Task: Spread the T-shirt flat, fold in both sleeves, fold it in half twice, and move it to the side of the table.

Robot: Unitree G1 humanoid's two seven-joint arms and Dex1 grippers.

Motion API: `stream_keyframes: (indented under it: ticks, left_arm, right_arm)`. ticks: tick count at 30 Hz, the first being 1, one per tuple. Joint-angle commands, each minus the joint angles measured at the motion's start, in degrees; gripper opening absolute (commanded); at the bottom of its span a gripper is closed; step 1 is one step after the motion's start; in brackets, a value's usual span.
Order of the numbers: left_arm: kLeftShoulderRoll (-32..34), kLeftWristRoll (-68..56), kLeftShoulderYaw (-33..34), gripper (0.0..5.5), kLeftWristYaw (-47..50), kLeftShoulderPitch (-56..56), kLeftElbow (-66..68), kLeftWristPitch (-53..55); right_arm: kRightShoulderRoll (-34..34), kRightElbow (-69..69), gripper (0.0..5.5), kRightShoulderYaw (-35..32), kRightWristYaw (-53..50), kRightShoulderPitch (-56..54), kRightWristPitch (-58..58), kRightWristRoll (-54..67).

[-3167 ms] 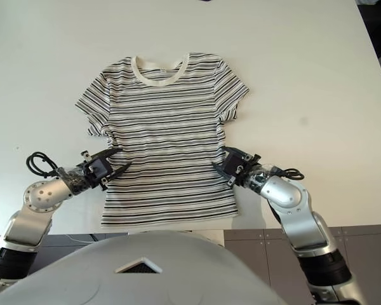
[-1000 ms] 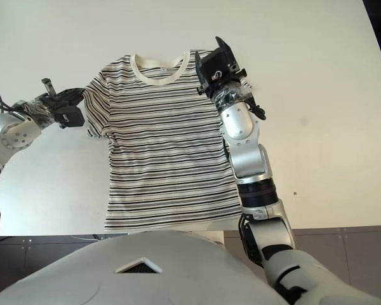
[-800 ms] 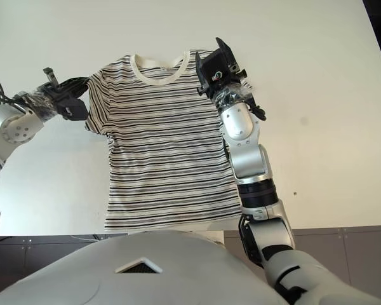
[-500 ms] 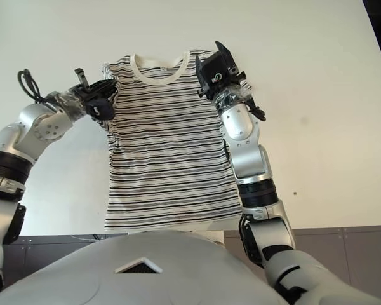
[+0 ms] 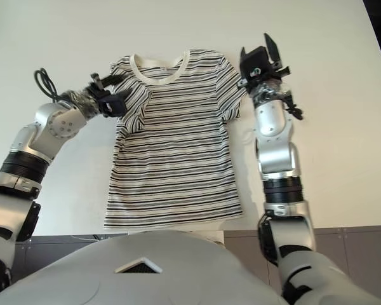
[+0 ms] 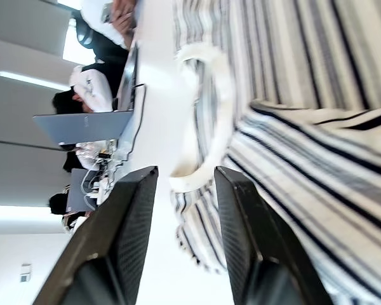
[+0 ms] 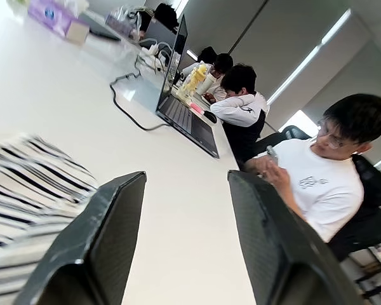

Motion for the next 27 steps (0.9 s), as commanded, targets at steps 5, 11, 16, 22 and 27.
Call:
stream_keyframes:
  ticks: [5, 11, 16, 22, 27]
  left_arm:
    - [-7.7, -5.5, 8.3, 1.86, 10.2, -2.0, -5.2, 8.5]
    - [-8.2, -3.1, 6.6, 1.86, 11.6, 0.9, -6.9, 9.5]
    - [-8.3, -2.4, 6.0, 1.86, 11.8, 1.9, -7.2, 9.9]
    - [-9.4, -1.4, 5.3, 1.86, 12.5, 1.9, -7.0, 10.6]
    - [-9.3, -0.8, 4.7, 1.86, 12.6, 2.0, -6.5, 10.6]
  right_arm:
    - [-17.2, 43.1, 2.37, 20.9, -5.4, -17.3, -24.1, -26.1]
    - [-16.1, 55.3, 2.37, 28.6, -10.0, -23.8, -35.7, -31.1]
    - [-15.7, 57.8, 2.37, 32.3, -11.1, -27.3, -41.2, -32.4]
    - [-14.7, 59.9, 2.37, 35.1, -12.6, -30.0, -42.7, -33.3]
    - [-13.0, 61.8, 2.37, 36.1, -14.5, -30.2, -41.2, -33.4]
